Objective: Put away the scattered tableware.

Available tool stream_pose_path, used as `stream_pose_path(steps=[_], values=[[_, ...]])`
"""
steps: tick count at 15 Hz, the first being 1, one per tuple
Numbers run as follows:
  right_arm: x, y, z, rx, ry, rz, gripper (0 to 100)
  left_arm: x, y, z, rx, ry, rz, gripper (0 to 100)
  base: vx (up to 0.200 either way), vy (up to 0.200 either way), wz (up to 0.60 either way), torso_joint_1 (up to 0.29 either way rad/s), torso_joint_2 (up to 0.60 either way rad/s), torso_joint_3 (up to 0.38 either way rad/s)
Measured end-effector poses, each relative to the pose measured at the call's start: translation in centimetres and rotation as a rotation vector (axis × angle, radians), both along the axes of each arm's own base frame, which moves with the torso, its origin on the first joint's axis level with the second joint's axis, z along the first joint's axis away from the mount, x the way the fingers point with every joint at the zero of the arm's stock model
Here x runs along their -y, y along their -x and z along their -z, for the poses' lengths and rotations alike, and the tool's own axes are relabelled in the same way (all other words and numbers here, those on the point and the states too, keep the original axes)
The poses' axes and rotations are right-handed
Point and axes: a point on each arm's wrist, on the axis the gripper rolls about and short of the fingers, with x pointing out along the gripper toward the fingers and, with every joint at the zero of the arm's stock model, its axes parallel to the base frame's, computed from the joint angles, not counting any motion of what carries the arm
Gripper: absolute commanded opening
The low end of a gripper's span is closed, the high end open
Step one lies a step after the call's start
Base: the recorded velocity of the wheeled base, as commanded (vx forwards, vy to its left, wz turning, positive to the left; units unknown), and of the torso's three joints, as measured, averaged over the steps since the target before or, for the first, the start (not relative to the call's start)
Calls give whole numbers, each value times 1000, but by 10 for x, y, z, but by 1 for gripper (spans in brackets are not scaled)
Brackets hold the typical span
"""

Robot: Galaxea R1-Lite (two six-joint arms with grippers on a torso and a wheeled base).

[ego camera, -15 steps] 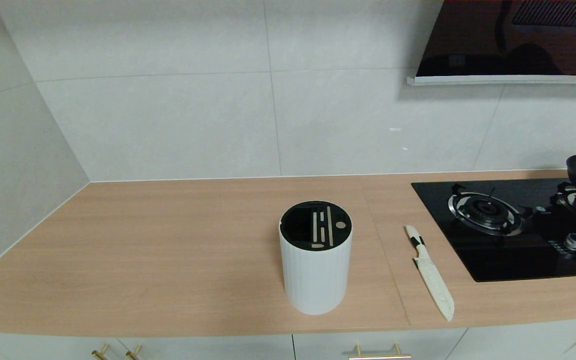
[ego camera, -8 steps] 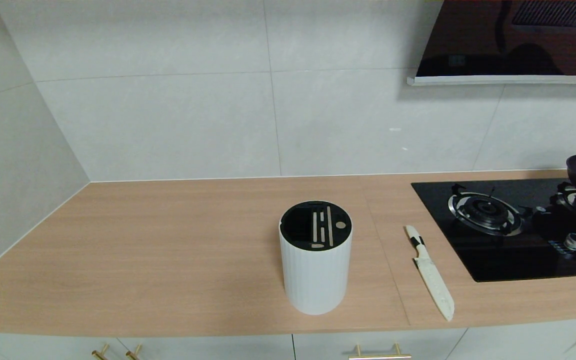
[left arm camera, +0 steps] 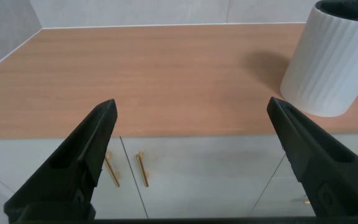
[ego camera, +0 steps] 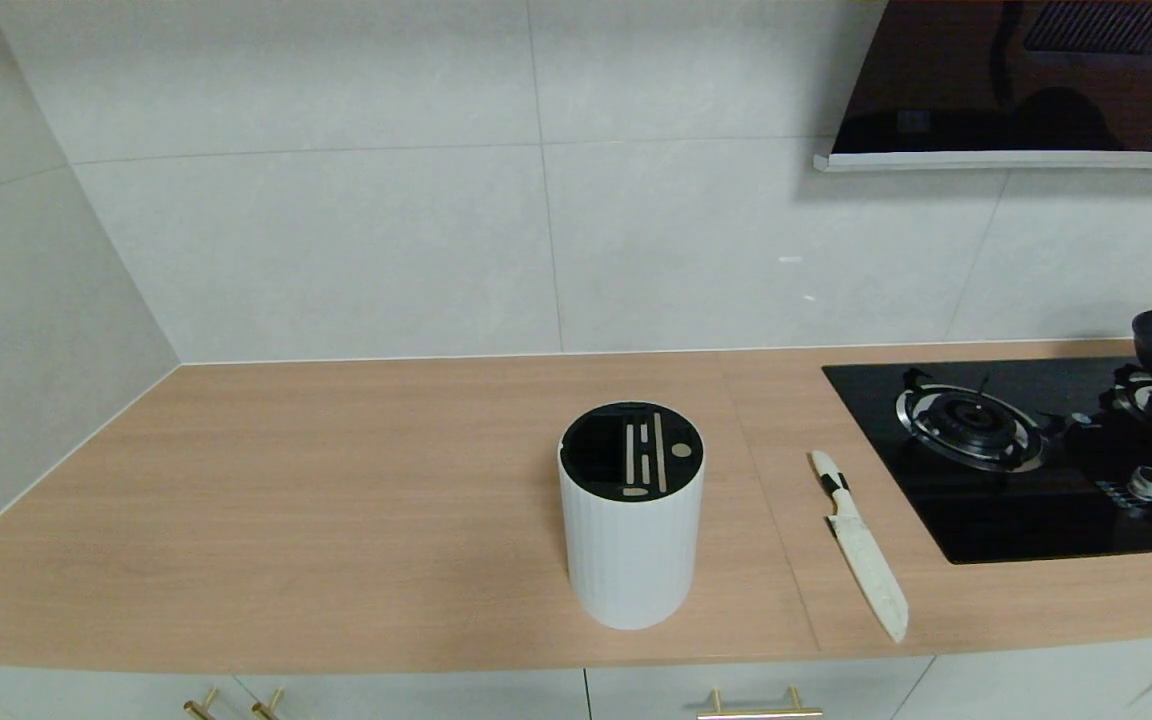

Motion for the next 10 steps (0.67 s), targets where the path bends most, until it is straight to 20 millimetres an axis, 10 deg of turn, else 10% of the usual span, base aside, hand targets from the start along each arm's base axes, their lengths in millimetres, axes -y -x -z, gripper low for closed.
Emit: stream_pose_path(steps=[10], values=[[-16,-156,-25,-359,41,-77,100,0,0,0,0,0,0,100,0,0,0,0,0,0]])
